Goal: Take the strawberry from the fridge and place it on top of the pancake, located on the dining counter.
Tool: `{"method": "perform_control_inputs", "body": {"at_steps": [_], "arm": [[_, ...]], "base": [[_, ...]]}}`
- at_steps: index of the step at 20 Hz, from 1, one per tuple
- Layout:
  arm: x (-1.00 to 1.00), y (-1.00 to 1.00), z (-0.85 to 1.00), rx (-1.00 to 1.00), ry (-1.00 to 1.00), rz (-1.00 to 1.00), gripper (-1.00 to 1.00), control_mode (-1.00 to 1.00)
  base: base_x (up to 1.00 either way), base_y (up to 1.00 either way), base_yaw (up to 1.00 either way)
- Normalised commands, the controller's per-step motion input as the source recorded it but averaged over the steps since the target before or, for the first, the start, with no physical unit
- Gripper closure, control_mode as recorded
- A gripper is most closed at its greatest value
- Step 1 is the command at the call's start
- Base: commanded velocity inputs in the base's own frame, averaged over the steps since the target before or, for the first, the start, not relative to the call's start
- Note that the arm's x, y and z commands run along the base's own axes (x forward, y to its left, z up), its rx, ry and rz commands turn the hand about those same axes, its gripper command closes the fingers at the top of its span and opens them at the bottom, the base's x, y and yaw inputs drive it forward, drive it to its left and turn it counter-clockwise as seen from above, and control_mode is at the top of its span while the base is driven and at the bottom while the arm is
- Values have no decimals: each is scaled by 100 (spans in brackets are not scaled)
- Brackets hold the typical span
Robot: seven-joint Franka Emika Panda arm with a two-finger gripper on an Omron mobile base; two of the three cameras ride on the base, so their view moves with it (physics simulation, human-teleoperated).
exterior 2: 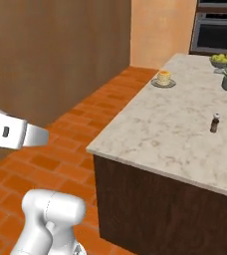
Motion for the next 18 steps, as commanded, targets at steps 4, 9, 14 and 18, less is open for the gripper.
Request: {"method": "perform_control_inputs", "body": {"at_steps": [4,9,14,18], "arm": [[0,0,0,0,0,0,100,100],[0,0,0,0,0,0,100,100],[0,0,0,0,0,0,100,100],[0,0,0,0,0,0,100,100]], "base": [[86,96,37],[26,5,81],[11,2,89],[9,-9,59]]}}
